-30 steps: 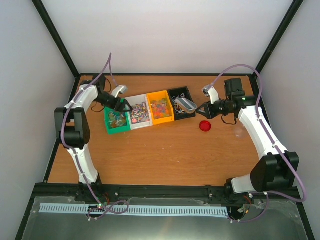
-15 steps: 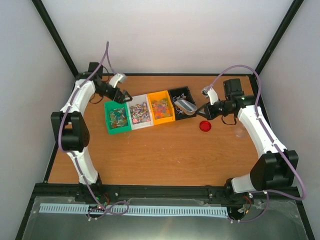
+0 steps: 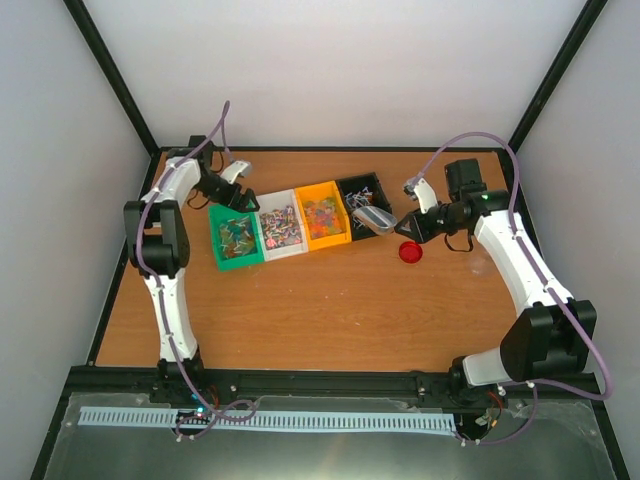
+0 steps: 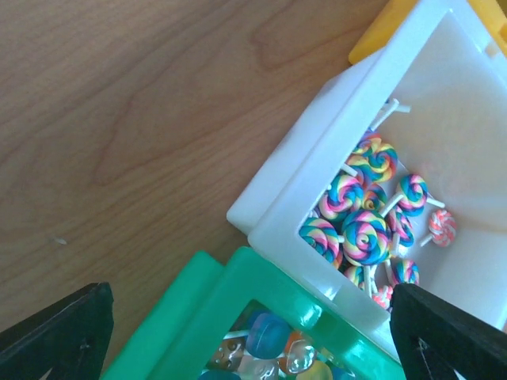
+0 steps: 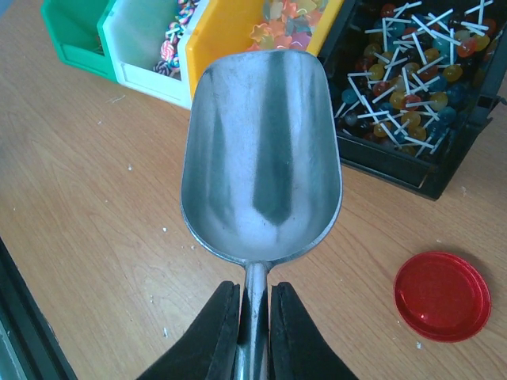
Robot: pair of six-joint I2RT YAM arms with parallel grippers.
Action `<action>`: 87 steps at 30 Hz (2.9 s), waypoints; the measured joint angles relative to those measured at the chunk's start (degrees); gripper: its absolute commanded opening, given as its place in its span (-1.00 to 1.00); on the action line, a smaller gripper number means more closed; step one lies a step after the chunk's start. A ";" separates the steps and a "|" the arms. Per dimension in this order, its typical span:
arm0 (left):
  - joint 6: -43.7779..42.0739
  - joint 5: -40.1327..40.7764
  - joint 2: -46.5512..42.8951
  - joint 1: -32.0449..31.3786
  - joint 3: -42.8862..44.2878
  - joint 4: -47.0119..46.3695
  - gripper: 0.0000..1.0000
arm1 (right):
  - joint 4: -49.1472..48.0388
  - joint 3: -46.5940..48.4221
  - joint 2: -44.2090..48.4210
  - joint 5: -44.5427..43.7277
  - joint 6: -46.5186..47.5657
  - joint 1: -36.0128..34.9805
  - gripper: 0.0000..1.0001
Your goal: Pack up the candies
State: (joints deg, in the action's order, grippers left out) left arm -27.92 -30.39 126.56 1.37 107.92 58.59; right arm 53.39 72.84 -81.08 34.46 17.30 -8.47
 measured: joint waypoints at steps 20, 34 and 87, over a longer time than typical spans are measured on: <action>12.41 -13.99 -27.76 -6.86 -43.76 -11.54 0.74 | 1.55 -1.03 0.33 0.31 3.85 -11.28 -0.94; 27.56 -18.38 -38.77 -12.92 -56.08 -25.31 0.81 | 7.98 -1.14 3.69 -4.81 8.39 -27.50 -0.94; -34.40 5.42 -32.15 -33.55 -42.10 -16.35 0.04 | -3.67 -17.84 12.81 -6.97 6.67 -36.92 -0.94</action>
State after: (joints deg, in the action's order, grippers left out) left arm -62.33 -24.97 94.41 -32.18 65.82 42.24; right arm 49.71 55.00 -68.27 27.49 23.97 -45.39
